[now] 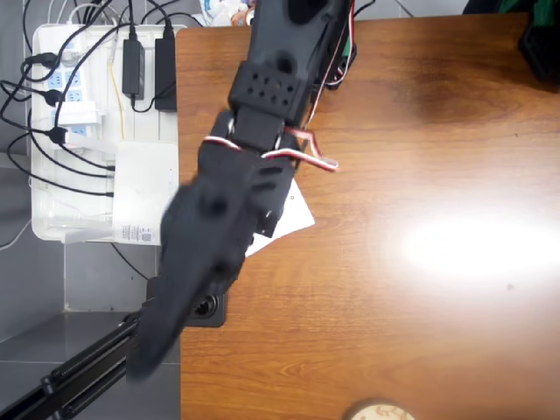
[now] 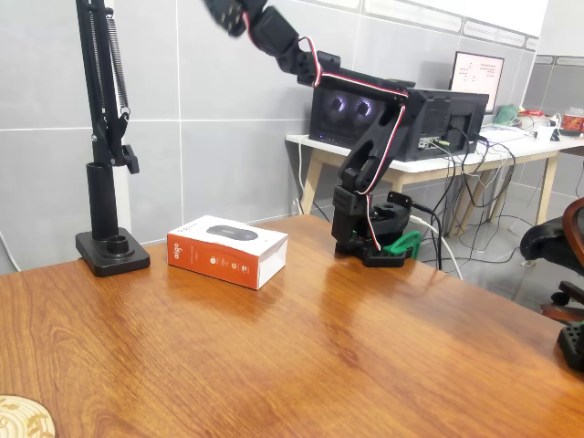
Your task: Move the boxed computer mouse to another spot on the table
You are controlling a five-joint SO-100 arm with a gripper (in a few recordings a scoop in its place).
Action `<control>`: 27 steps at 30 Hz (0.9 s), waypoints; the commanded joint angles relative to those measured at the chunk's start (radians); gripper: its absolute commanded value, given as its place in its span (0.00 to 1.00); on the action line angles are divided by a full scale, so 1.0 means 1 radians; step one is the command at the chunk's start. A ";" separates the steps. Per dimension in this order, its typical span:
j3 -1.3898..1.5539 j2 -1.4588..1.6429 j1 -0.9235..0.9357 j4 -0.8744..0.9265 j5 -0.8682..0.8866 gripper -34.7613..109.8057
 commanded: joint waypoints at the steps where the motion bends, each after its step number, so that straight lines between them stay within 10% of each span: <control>1: -0.002 -0.003 0.026 -0.428 -0.035 0.24; 14: 0.983 0.624 0.044 -0.683 -0.055 0.24; 27: 1.011 0.937 -0.279 -0.681 -0.037 0.24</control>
